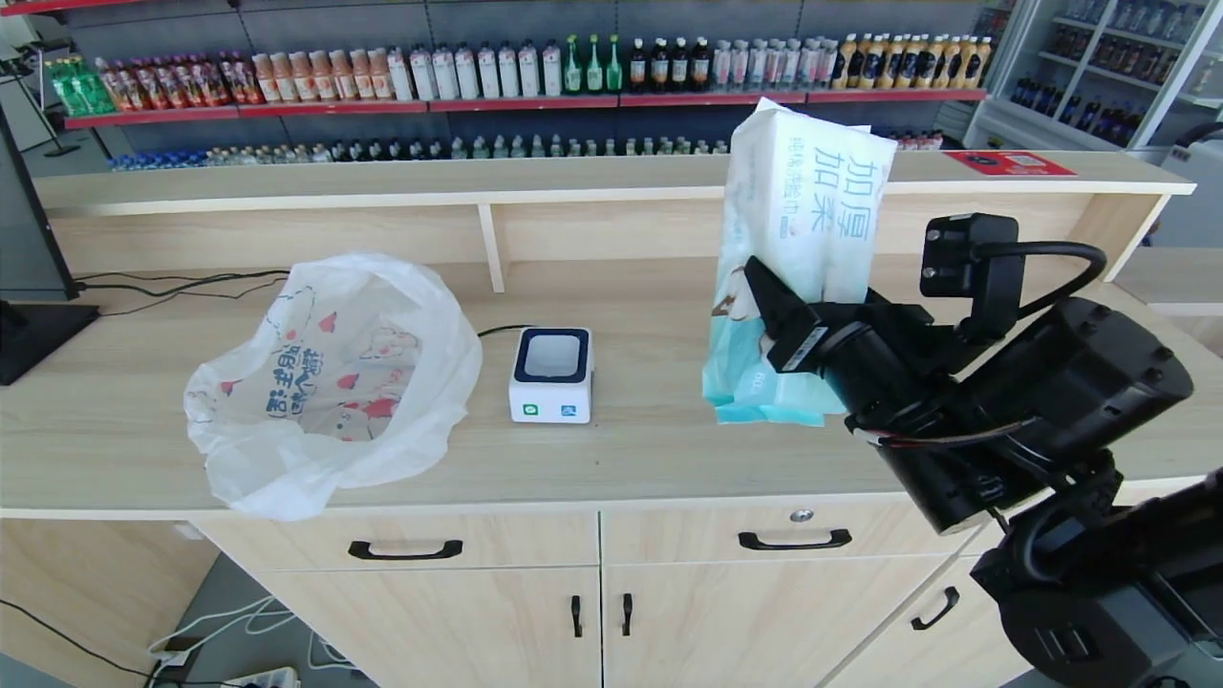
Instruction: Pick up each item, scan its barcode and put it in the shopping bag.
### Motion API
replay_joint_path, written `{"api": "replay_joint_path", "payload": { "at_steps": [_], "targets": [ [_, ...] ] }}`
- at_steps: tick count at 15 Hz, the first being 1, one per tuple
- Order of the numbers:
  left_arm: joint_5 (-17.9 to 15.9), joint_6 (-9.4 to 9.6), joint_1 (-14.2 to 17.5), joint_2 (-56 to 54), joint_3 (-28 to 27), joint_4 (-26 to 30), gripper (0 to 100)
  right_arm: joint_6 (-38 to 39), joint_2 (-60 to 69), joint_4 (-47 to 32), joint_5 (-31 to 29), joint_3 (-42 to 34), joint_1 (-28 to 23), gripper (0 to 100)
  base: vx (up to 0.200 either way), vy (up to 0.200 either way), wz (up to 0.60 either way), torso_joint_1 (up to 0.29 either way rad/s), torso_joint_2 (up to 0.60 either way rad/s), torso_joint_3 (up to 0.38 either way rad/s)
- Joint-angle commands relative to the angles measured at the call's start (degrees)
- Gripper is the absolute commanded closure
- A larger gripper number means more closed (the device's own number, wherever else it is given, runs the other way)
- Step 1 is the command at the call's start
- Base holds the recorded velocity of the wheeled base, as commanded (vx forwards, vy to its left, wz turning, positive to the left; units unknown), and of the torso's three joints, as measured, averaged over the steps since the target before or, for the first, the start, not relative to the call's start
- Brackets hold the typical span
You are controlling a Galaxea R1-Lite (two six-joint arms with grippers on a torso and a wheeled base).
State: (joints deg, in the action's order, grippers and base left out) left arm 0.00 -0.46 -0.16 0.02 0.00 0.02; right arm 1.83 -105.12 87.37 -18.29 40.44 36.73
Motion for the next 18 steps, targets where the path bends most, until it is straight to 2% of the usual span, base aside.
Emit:
{"api": "replay_joint_path", "payload": {
  "at_steps": [1,5,12,18],
  "targets": [
    [0.0,0.02,0.0,0.0,0.0,0.0,100,0.0,-0.5,0.2,0.3,0.1,0.1,100,0.0,0.0,0.0,0.0,0.0,0.0],
    [0.0,0.02,0.0,0.0,0.0,0.0,100,0.2,-1.1,0.7,0.3,-0.1,0.1,100,0.0,0.0,0.0,0.0,0.0,0.0],
    [0.0,-0.15,0.1,0.0,0.0,0.0,100,1.0,-2.5,2.2,1.3,-2.6,2.6,100,0.0,0.2,0.0,0.01,0.01,0.0],
    [0.0,-0.15,0.1,0.0,0.0,0.0,100,0.5,-5.7,2.6,-0.1,0.4,3.3,100,0.0,0.2,0.0,0.002,0.0,0.002]
  ]
}}
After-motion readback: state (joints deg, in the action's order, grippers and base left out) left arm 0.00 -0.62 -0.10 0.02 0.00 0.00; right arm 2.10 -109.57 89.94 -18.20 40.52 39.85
